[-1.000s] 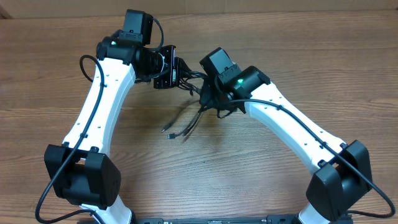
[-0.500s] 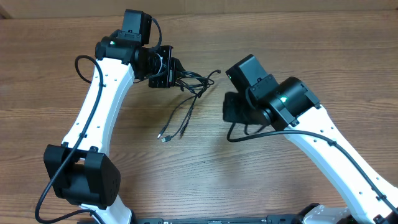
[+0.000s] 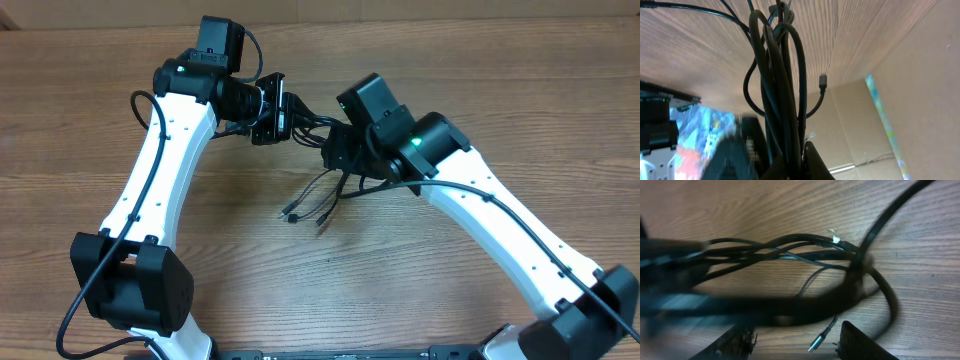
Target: Untangle cables
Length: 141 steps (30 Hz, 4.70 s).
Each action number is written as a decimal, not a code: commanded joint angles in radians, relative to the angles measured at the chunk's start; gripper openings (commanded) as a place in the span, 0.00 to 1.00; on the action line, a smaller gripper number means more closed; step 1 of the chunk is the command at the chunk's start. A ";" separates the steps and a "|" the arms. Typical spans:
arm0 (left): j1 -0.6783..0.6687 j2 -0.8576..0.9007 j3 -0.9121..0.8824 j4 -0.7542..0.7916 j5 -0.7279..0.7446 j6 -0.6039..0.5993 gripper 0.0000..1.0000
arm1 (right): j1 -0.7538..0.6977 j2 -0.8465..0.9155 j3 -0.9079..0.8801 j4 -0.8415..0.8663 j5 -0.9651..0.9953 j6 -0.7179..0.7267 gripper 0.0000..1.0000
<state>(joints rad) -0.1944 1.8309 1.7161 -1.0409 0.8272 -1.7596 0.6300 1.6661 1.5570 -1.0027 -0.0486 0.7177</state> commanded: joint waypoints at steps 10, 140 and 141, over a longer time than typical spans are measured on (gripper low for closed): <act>-0.003 -0.032 0.016 -0.020 0.148 0.040 0.04 | 0.006 0.035 0.015 0.047 0.103 -0.015 0.53; 0.043 -0.032 0.016 -0.158 -0.389 0.418 0.04 | -0.311 -0.519 -0.063 -0.129 -0.505 -0.541 0.04; 0.043 -0.032 0.016 -0.158 -0.390 0.431 0.04 | -0.349 -0.534 -0.063 -0.147 -0.429 -0.451 0.04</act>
<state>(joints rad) -0.1623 1.8263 1.7172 -1.2030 0.4911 -1.3437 0.3534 1.1622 1.4857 -1.1305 -0.5766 0.0620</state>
